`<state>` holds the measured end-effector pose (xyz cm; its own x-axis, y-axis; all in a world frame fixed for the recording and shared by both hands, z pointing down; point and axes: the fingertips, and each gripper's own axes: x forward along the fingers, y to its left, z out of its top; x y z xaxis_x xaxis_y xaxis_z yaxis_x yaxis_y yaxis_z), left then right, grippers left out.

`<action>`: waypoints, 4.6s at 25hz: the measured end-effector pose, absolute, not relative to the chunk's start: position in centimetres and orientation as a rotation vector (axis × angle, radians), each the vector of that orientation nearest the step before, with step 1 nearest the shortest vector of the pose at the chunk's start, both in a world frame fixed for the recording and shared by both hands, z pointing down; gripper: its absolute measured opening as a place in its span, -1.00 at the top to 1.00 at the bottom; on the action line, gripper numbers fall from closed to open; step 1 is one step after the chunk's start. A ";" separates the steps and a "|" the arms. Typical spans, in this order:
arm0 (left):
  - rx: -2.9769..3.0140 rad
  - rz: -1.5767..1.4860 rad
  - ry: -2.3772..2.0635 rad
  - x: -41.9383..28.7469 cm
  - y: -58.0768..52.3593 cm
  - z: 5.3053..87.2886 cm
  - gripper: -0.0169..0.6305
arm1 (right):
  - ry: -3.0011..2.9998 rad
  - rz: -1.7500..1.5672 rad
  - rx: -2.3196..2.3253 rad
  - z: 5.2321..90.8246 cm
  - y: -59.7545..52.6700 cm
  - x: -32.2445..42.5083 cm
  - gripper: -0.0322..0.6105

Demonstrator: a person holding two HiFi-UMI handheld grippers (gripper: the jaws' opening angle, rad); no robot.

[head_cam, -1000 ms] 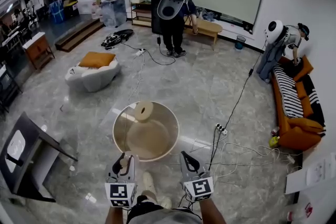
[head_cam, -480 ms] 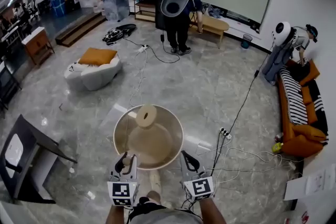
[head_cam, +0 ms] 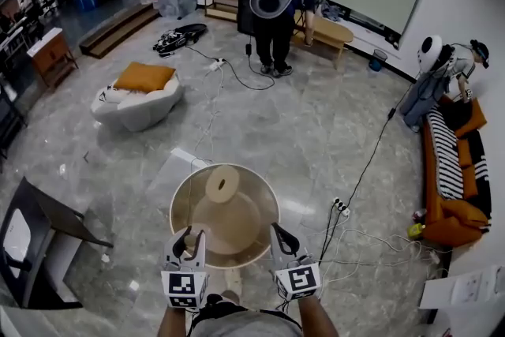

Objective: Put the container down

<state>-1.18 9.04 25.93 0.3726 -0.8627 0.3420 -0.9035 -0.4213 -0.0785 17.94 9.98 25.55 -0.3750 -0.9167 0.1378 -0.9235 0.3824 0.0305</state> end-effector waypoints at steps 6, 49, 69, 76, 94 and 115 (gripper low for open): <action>2.496 0.520 -1.572 -2.1 3.7 28.2 0.56 | -2.496 0.106 1.653 26.7 4.0 16.1 0.89; 2.136 0.668 -1.677 -13.1 -10.0 62.3 0.56 | -2.607 0.335 1.018 59.5 -14.3 -1.3 0.89; 2.091 0.639 -1.703 -12.5 -10.9 77.8 0.56 | -2.615 0.387 0.896 75.4 -15.1 -2.2 0.89; 1.971 0.583 -1.711 -12.6 -10.5 81.8 0.56 | -2.617 0.386 0.888 78.8 -15.3 -2.4 0.89; 1.957 0.648 -1.665 -12.7 -11.0 88.4 0.56 | -2.592 0.432 0.884 84.9 -15.9 -2.3 0.89; 2.001 0.665 -1.714 -12.1 -11.7 89.2 0.55 | -2.575 0.457 0.891 86.9 -15.3 -1.4 0.89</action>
